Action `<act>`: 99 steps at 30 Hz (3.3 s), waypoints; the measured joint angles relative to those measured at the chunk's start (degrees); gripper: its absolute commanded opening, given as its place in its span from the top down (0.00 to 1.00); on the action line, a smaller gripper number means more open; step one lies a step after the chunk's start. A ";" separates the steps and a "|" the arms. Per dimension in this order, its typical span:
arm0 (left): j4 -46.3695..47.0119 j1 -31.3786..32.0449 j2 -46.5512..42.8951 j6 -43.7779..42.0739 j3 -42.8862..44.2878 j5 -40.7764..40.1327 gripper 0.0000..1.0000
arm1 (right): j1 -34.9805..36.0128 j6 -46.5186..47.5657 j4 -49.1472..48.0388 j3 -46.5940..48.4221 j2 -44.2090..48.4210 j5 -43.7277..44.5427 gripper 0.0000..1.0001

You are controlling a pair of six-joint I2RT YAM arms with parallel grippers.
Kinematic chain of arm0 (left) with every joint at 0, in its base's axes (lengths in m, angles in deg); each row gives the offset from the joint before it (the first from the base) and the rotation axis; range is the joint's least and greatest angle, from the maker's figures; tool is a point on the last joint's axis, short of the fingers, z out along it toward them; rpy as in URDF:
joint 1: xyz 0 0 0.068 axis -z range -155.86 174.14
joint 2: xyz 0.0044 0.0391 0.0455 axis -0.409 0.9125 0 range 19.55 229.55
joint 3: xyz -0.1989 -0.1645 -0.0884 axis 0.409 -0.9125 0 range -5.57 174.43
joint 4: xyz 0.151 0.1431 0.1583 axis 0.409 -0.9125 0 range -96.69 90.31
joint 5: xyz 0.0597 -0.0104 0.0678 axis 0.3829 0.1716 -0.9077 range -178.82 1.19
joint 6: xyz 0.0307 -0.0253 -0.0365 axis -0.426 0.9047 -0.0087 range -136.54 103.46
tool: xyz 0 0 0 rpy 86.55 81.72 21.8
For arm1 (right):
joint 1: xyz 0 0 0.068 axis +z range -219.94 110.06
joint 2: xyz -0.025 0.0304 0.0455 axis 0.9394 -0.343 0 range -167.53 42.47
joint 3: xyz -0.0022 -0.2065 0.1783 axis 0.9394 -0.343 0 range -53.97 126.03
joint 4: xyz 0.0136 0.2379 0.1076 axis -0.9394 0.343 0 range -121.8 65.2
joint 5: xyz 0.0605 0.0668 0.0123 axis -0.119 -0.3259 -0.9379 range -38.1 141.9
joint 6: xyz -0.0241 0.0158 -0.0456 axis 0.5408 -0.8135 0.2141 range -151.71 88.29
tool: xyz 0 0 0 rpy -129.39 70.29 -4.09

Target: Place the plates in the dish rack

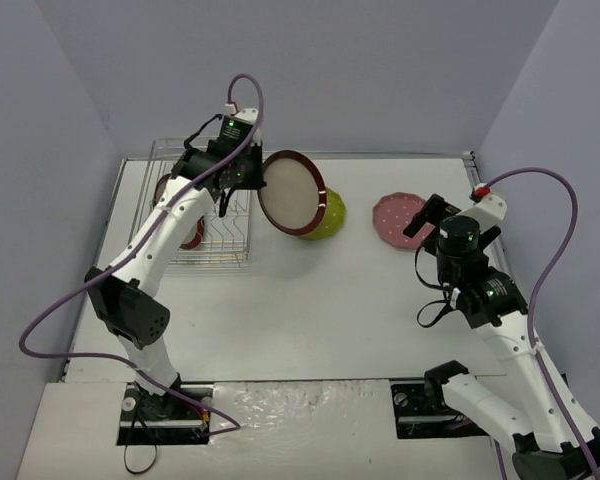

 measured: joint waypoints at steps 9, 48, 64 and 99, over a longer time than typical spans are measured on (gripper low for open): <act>-4.05 -9.48 -1.37 -0.58 1.22 0.14 1.00 | 0.00 0.00 -0.48 -0.60 -0.60 -0.73 0.00; -8.66 -22.36 -3.86 -7.89 2.45 -12.33 1.00 | 0.00 0.00 -2.29 -1.88 -1.77 -2.62 0.00; -7.19 -22.92 -3.86 -10.74 1.60 -17.31 1.00 | 0.00 0.00 -3.13 -2.84 -2.05 -3.62 0.00; 1.86 -22.92 -3.70 -16.05 -7.08 -23.93 1.00 | 0.00 -0.22 -5.13 -6.24 -2.03 -4.92 0.00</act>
